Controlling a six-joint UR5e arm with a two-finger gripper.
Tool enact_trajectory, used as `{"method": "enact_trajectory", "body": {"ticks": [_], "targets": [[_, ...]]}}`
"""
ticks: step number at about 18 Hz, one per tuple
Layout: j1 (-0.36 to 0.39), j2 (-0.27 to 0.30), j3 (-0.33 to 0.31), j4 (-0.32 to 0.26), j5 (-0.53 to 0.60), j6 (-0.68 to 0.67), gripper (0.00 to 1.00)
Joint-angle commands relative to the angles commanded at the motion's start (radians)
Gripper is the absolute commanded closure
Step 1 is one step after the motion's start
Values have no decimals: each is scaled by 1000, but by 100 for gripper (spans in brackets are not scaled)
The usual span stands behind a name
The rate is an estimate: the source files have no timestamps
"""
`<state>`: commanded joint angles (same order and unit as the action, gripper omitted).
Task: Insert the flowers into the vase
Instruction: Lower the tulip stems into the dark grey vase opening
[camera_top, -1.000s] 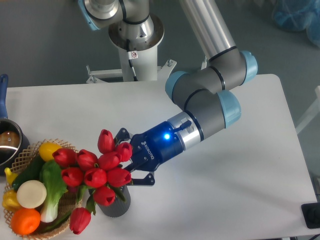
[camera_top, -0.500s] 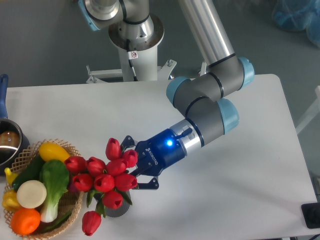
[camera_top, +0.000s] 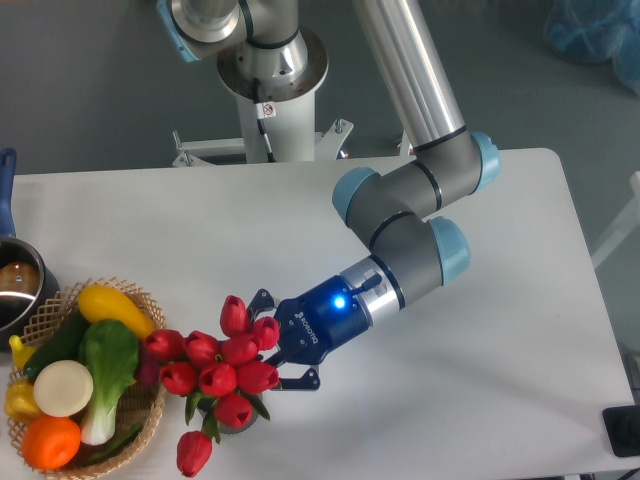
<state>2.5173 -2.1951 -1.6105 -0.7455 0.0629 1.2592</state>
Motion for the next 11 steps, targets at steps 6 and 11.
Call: {"method": "enact_trajectory", "body": {"ticks": [6,11], "targets": [[18,20,-120,0,3,92,74],[17,40,-150,-2,3,89,0]]}}
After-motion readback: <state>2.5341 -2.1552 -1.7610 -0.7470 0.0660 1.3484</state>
